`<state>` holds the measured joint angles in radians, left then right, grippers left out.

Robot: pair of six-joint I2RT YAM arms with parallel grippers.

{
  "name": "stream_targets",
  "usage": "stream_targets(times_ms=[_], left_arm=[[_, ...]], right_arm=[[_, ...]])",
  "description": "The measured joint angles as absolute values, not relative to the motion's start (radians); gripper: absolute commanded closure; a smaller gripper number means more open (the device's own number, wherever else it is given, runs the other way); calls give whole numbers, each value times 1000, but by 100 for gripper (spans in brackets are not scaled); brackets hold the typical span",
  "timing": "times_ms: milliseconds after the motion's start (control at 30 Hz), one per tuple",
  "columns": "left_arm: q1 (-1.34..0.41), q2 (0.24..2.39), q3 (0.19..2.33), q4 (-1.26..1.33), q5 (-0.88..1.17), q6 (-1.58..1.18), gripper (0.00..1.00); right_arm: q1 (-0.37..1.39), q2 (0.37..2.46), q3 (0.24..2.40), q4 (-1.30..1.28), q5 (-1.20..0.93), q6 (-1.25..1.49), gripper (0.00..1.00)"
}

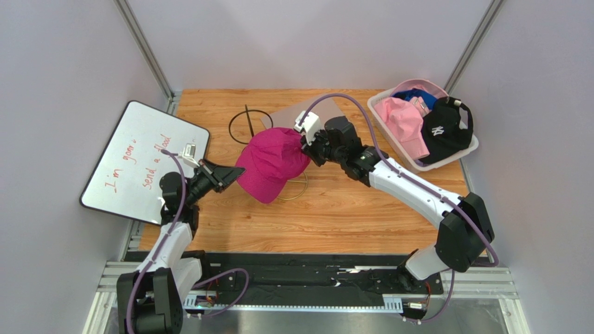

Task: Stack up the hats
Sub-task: Place the hat on the hat stand.

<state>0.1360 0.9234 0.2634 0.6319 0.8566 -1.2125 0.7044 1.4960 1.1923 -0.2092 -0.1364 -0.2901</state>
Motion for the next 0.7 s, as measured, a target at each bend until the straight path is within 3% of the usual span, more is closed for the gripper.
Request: stream_targets(times_ms=[700], left_arm=[[138, 934, 306, 614, 893, -1208, 100]], right_arm=[[730, 1464, 1354, -436, -52, -297, 100]])
